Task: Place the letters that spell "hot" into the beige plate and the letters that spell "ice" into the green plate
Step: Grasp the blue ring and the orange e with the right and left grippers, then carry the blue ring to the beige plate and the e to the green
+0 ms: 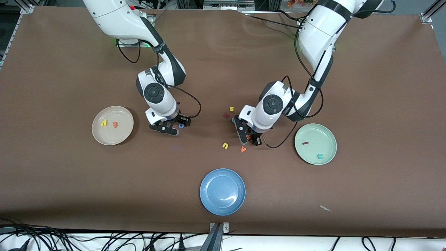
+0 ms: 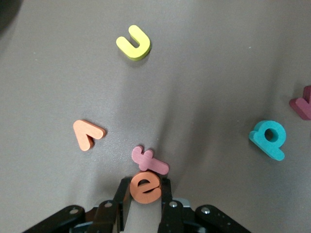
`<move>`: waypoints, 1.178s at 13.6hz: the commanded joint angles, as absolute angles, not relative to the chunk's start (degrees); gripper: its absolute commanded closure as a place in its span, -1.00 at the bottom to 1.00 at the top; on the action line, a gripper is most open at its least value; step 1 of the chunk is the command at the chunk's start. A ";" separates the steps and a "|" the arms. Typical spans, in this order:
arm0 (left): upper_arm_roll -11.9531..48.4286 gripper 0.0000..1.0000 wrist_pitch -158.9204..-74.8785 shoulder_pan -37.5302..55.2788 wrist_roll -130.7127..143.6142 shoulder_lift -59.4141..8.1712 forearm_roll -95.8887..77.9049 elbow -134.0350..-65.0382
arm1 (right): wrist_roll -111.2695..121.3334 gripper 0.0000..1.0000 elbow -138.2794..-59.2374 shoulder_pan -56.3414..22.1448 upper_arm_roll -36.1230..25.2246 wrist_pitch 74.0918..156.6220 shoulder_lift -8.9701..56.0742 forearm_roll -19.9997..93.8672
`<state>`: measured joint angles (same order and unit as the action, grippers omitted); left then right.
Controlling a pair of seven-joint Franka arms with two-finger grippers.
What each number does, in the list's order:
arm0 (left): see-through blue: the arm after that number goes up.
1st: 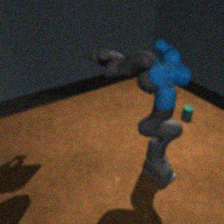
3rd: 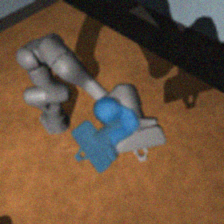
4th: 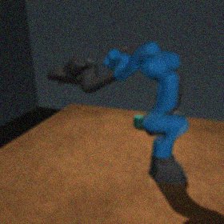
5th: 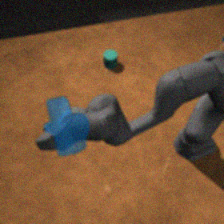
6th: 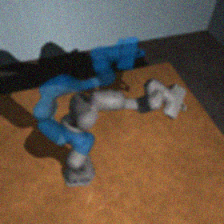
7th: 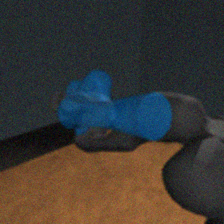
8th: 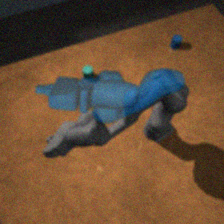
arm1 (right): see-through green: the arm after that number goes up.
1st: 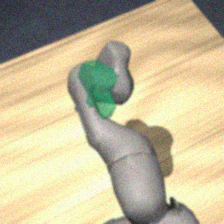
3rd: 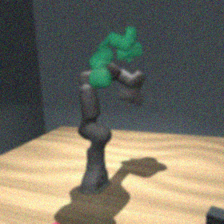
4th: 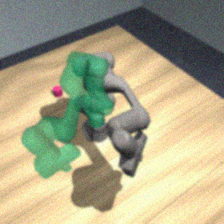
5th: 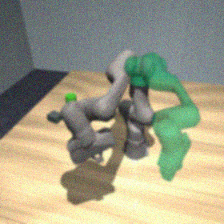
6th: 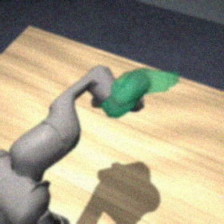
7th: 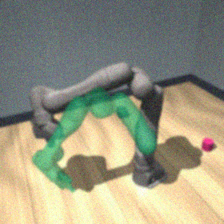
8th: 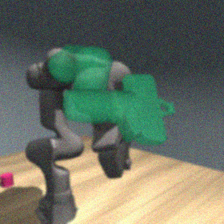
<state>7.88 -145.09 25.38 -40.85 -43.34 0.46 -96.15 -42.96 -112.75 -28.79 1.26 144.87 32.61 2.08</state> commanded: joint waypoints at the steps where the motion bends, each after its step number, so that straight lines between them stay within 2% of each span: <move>1: 6.68 0.66 -144.76 25.49 -41.57 -42.81 -0.26 -95.36 | -43.15 -0.39 -111.45 -29.18 0.97 144.84 33.75 0.97; 5: 6.42 0.66 -142.83 22.95 -41.66 -40.53 0.70 -95.45 | -43.42 -0.39 -110.39 -29.18 0.97 144.84 34.01 0.18; 8: 6.42 0.66 -136.26 19.88 -41.75 -37.02 0.70 -95.36 | -43.42 -0.29 -109.78 -29.18 0.97 144.93 34.63 0.18; 13: 6.50 0.66 -128.50 13.63 -42.80 -33.31 0.70 -95.36 | -43.42 -0.28 -109.51 -29.27 0.97 144.93 35.24 0.18; 16: 5.11 0.69 -126.57 11.52 -42.54 -32.08 0.62 -95.27 | -43.42 0.24 -109.34 -29.27 0.97 144.84 35.33 0.18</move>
